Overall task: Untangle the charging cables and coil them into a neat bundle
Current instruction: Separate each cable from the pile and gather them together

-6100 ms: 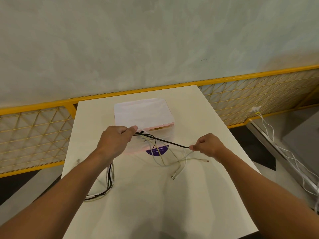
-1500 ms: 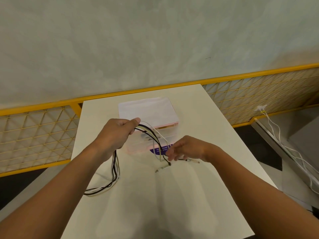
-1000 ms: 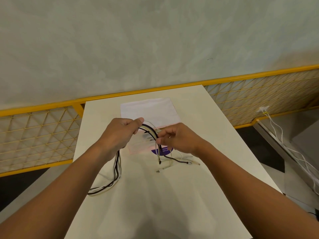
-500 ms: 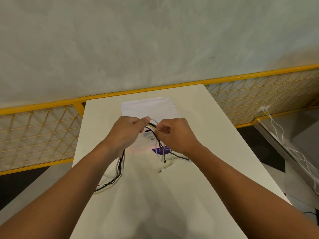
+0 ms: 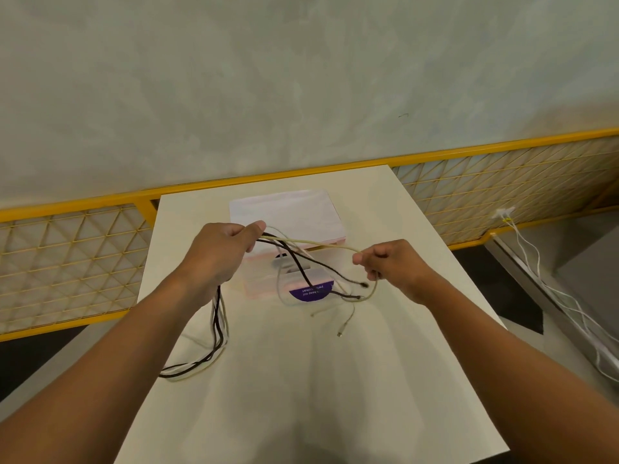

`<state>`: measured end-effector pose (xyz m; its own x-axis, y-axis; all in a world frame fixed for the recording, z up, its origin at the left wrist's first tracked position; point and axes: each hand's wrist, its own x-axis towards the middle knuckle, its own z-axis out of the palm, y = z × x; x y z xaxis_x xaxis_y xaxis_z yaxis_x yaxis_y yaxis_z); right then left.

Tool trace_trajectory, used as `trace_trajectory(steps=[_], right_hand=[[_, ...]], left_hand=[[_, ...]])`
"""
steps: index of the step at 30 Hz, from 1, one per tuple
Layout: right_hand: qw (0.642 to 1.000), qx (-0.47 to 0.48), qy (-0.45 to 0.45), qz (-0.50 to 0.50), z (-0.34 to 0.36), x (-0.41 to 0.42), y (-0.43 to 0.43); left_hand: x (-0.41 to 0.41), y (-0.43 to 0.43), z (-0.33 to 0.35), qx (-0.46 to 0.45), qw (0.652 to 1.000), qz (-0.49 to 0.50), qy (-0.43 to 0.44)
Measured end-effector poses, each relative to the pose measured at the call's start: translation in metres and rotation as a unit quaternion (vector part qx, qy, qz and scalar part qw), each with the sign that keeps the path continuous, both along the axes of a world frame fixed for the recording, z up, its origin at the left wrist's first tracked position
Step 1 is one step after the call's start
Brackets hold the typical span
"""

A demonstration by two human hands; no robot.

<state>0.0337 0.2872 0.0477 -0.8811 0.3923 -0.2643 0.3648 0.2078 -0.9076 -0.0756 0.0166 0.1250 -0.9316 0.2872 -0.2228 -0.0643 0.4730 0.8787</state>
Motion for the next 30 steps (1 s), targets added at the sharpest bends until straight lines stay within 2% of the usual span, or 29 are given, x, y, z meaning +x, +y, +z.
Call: trace_trajectory(steps=[9,21,26,30], right_hand=[[0.995,-0.073,-0.010,-0.072,0.009,0.009,0.006],[0.958,-0.277,0.078,0.016,0.058,-0.008,-0.001],[0.973,-0.220,0.051,0.050,0.057,-0.009,-0.011],[0.993,-0.091,-0.016,0.070,0.056,-0.008,-0.008]], left_hand=[[-0.002,-0.003,-0.006,0.002,1.000,0.012,-0.008],[0.006,0.002,-0.008,0.000,1.000,0.021,-0.016],[0.015,0.011,-0.005,-0.013,1.000,0.006,0.008],[0.011,0.007,-0.002,-0.004,1.000,0.027,0.013]])
